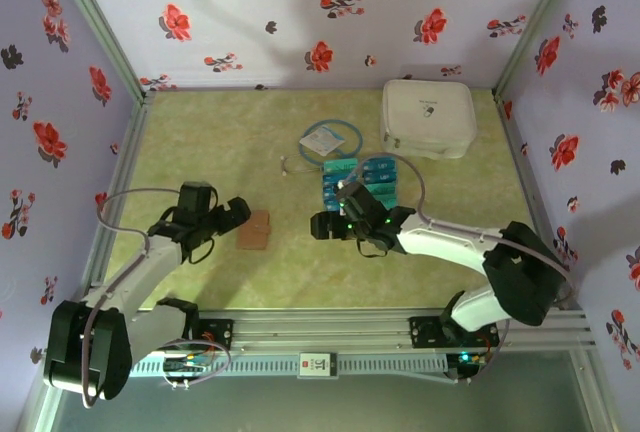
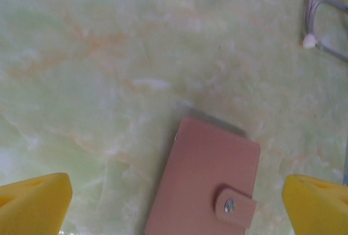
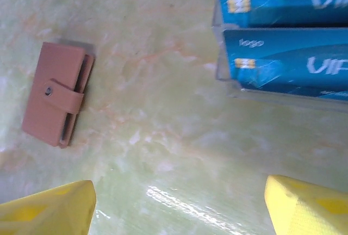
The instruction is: Put the credit cards into the card holder
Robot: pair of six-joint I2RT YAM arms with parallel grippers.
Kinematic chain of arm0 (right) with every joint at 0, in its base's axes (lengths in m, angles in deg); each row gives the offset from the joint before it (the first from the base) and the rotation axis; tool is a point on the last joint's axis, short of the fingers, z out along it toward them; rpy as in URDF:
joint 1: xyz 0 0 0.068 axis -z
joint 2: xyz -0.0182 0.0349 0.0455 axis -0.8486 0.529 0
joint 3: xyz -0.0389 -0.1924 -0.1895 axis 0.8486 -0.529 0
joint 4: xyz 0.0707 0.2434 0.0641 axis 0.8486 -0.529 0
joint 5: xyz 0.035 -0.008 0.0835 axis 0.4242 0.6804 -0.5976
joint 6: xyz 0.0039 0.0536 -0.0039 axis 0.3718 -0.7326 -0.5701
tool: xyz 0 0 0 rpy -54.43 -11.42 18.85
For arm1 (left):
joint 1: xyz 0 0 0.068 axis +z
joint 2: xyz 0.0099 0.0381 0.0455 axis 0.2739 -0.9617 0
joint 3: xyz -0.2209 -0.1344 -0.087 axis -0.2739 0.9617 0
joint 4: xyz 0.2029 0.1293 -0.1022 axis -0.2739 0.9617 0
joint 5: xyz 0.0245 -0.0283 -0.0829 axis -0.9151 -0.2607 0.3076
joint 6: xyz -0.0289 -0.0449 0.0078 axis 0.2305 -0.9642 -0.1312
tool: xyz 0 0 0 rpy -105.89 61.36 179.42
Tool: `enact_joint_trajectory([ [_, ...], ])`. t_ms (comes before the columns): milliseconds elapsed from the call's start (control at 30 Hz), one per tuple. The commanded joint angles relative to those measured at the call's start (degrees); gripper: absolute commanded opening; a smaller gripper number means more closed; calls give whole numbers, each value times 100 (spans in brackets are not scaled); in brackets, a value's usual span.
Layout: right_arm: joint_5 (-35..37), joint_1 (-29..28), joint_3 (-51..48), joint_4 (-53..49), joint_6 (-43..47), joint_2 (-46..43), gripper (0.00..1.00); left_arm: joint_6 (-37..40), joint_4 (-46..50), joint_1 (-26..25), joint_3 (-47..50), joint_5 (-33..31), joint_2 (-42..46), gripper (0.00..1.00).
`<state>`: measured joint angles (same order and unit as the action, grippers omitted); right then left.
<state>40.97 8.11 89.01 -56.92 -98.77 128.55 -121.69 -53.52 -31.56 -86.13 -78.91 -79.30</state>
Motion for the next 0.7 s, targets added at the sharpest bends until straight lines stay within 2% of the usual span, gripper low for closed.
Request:
enact_joint_trajectory([
  [0,-563,-34,90,966,-544,383,80,-250,-720,-67,391,562,119,100],
  [233,-659,-65,10,1404,-777,664,78,-449,-1319,-271,761,660,-33,100],
  [667,-557,-75,-212,1550,-825,684,74,-798,-2201,-940,920,663,-364,100],
])
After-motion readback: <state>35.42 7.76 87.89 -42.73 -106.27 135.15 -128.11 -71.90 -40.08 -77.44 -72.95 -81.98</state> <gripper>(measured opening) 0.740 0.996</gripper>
